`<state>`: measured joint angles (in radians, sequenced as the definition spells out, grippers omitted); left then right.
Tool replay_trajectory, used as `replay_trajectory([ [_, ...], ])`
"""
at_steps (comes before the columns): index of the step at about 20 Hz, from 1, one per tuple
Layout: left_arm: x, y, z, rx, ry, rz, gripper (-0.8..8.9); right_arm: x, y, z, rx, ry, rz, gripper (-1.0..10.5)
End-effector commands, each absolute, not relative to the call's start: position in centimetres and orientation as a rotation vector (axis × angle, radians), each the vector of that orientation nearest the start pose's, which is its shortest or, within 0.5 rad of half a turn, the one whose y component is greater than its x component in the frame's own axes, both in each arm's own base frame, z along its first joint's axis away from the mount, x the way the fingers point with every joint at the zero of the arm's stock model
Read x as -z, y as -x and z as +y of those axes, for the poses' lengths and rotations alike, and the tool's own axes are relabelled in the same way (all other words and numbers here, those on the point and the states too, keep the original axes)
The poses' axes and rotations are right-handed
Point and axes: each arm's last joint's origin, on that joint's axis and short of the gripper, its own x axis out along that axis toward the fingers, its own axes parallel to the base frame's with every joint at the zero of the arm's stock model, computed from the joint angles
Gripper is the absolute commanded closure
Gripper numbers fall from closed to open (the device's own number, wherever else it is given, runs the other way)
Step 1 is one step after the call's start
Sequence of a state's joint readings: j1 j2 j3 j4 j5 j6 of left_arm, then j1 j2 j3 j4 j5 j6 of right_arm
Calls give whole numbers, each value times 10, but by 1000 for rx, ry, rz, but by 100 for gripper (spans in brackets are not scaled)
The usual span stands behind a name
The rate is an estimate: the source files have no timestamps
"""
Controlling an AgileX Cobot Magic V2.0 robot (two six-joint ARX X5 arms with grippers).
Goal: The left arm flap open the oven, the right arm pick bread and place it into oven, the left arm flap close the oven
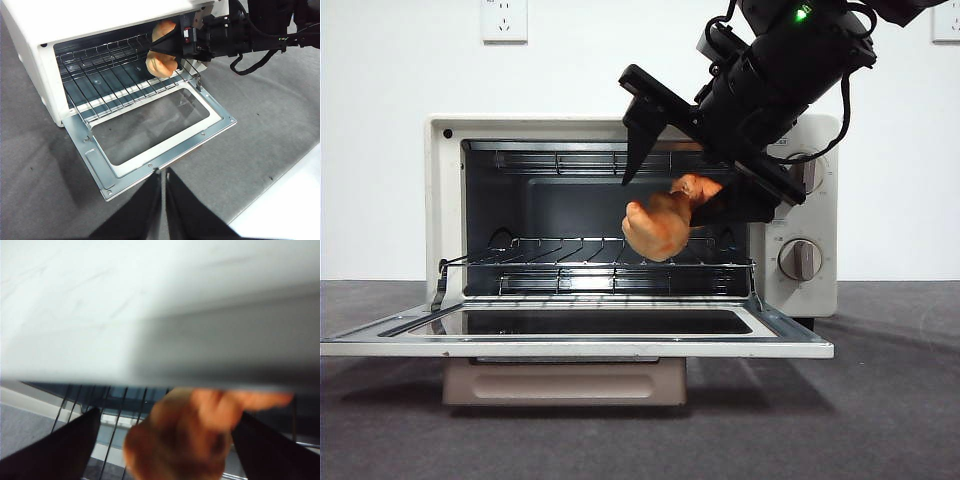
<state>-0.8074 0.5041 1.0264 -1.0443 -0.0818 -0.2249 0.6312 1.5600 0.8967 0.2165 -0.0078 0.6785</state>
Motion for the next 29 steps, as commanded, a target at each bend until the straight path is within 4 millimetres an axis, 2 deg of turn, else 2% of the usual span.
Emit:
replay_trajectory([
  [1, -362, -39, -38, 655, -7, 536, 797, -229, -272, 199, -464, -501, 589, 514],
  [6, -362, -39, -38, 655, -6, 535, 797, -242, -264, 193, -466, -487, 590, 514],
  [10, -363, -40, -39, 655, 0, 521, 797, -253, -251, 184, -472, -474, 647, 513],
  [15, -365, -44, -40, 566, -2, 494, 797, -280, -219, 174, -621, -405, 690, 514],
  [19, -363, -53, -45, 471, -38, 507, 798, -302, -191, 157, -784, -347, 711, 515],
  [24, -357, -70, -64, 487, -103, 587, 799, -323, -152, 129, -831, -277, 700, 515],
  [29, -352, -96, -86, 551, -123, 646, 800, -335, -115, 100, -848, -219, 682, 515],
])
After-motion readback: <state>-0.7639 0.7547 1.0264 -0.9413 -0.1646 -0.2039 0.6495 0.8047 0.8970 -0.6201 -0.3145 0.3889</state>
